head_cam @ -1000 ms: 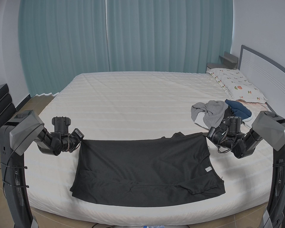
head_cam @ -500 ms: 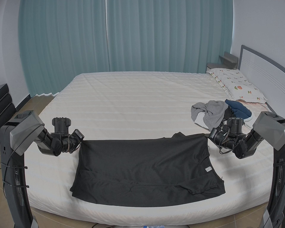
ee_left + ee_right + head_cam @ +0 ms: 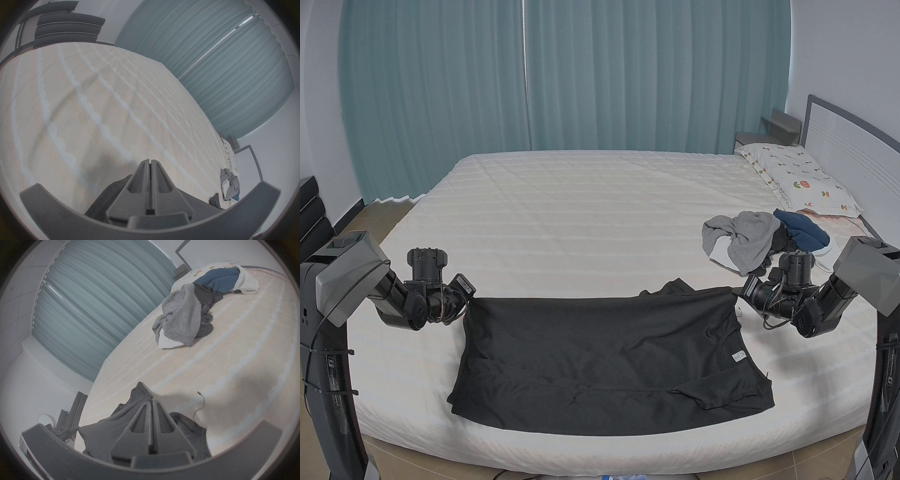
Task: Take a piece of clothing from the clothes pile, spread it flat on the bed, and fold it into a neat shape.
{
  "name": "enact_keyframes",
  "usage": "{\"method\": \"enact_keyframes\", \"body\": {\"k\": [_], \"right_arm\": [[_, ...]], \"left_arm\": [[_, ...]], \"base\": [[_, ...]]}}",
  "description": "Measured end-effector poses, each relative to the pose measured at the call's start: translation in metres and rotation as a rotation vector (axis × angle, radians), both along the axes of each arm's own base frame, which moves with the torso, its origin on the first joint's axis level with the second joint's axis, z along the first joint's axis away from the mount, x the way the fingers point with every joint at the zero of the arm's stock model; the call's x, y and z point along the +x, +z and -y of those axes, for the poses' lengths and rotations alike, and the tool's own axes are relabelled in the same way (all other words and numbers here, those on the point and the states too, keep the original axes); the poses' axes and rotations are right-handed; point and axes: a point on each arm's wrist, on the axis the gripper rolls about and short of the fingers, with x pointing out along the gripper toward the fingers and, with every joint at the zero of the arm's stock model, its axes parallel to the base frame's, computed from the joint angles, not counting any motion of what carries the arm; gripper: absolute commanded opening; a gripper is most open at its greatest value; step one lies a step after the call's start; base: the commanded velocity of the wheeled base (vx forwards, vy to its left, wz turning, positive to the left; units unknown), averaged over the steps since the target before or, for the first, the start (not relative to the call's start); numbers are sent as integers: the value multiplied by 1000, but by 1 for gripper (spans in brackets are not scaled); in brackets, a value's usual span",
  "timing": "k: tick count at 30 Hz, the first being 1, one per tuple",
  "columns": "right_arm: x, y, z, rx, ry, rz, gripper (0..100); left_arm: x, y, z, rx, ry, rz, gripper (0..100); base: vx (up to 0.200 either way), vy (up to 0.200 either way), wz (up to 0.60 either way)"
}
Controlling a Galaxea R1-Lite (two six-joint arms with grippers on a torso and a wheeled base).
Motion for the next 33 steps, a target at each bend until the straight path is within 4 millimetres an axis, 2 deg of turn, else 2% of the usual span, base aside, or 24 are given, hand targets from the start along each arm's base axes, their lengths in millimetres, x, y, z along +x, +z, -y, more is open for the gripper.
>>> {"method": "enact_keyframes", "body": {"k": [12, 22, 33], "right_arm": [[-25, 7, 0, -14, 79, -29, 0], [-61, -1, 6, -83, 164, -86, 0], [-96, -16, 13, -163, 218, -106, 0]], "left_arm": [[-27, 7, 1, 93, -98, -32, 0], [-47, 8, -1, 160, -153, -68, 0], [-75, 0, 0, 336, -312, -129, 0]], "base": [[0, 0, 0], [0, 0, 0], [0, 0, 0]]}}
